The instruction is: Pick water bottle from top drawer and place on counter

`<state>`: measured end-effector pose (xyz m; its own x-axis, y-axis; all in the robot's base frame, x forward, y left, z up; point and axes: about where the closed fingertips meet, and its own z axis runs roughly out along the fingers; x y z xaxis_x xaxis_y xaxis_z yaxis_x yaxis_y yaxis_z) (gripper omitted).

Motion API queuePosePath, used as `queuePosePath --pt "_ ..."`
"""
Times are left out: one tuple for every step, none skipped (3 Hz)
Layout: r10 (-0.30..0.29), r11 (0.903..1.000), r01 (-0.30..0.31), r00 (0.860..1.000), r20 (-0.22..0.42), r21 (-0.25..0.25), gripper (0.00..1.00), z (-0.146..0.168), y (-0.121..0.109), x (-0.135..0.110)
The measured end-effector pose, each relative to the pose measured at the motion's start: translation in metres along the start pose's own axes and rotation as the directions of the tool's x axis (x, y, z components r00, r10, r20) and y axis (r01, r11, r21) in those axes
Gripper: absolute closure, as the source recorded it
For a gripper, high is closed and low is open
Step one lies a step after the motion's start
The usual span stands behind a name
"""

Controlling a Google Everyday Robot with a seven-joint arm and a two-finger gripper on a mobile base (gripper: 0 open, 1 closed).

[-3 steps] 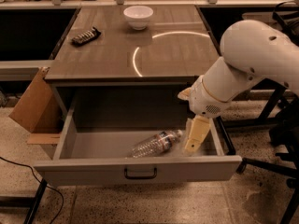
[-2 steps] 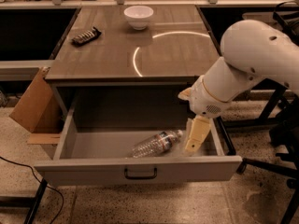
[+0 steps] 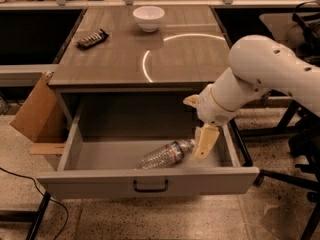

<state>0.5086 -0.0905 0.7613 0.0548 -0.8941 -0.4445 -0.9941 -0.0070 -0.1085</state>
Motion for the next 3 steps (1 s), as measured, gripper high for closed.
queuePosePath --pt "-0.062 0.998 0.062 0.998 0.022 0.015 0.0 0.021 -0.019 0.005" --pt "-0.111 0.9935 0.111 0.993 0.028 0.026 0.0 0.038 -0.033 0.01" --pt "-0.15 0.9884 0.149 0.988 0.029 0.03 0.0 0.057 -0.043 0.016"
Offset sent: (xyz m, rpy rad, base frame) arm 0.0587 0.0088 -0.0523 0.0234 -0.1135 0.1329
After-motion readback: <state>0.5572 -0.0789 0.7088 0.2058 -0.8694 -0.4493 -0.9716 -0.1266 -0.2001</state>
